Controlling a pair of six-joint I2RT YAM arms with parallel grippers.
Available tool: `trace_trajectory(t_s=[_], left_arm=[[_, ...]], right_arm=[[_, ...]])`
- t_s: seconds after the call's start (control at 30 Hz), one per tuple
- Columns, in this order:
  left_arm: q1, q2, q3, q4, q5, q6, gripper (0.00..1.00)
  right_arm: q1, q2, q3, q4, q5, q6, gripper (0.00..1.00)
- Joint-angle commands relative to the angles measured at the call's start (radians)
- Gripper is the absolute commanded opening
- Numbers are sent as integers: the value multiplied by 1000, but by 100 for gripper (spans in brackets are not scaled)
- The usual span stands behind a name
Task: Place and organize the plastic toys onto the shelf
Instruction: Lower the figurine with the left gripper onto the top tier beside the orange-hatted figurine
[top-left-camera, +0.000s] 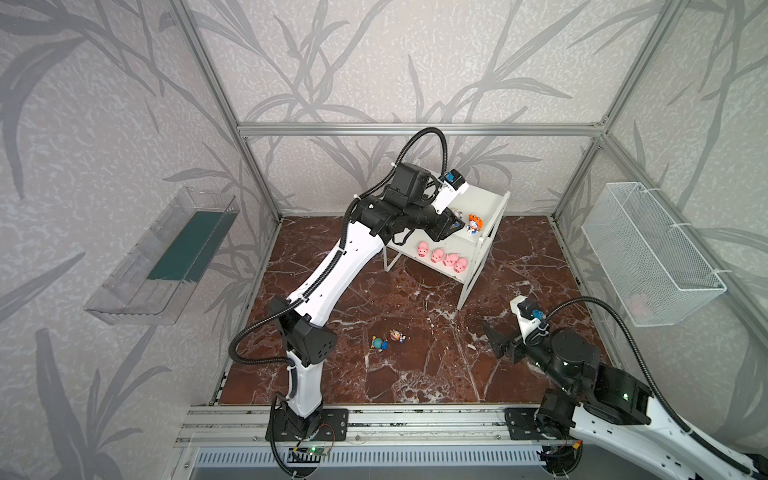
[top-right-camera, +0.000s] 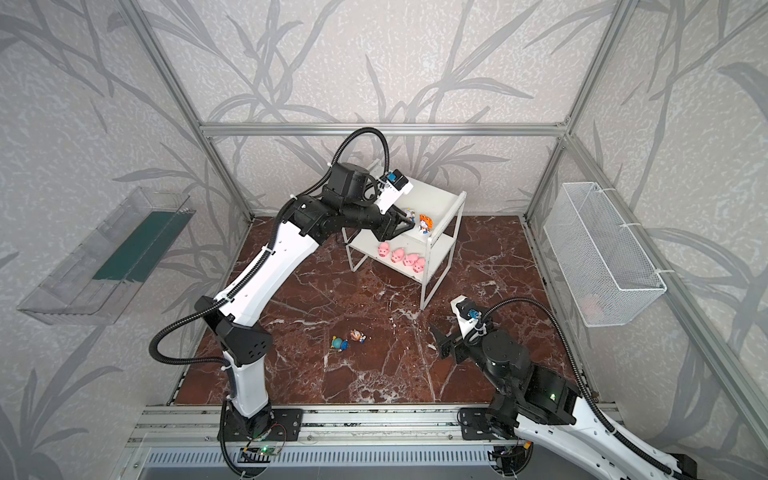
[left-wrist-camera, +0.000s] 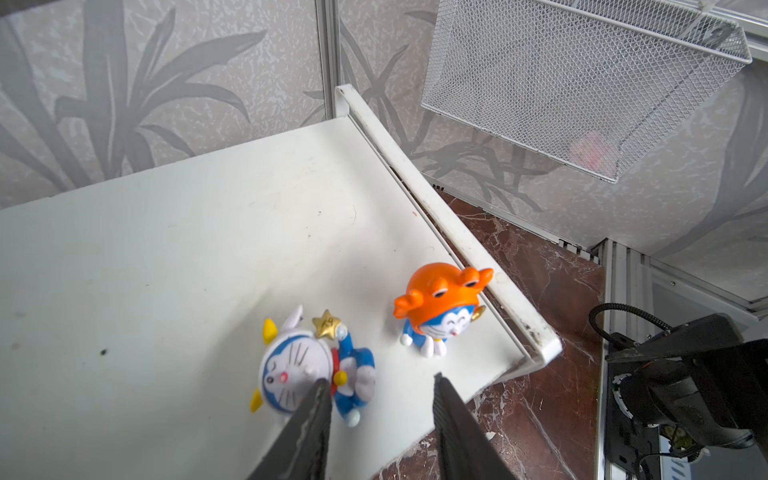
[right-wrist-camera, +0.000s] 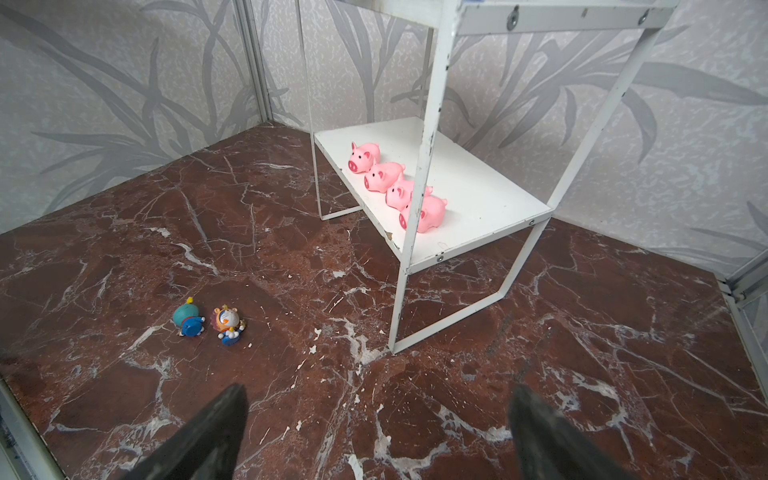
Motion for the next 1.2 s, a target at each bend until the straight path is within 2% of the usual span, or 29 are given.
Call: trace_trajectory(t_s=[0.0,0.37,0.57,1.17], left_arm=[[6,11,26,2,-29,-10,43],[11,50,96,-22,-140,-71,44],[12,48,99,-30,-165,-74,44],[11,114,189,-135,-124,-70,48]], right_arm=[[3,-8,0,2,16,9,97],[3,-6,-1,3,13,8,97],[3,-4,-3,8,10,6,97],[3,12,-1,23,3,-5,97]])
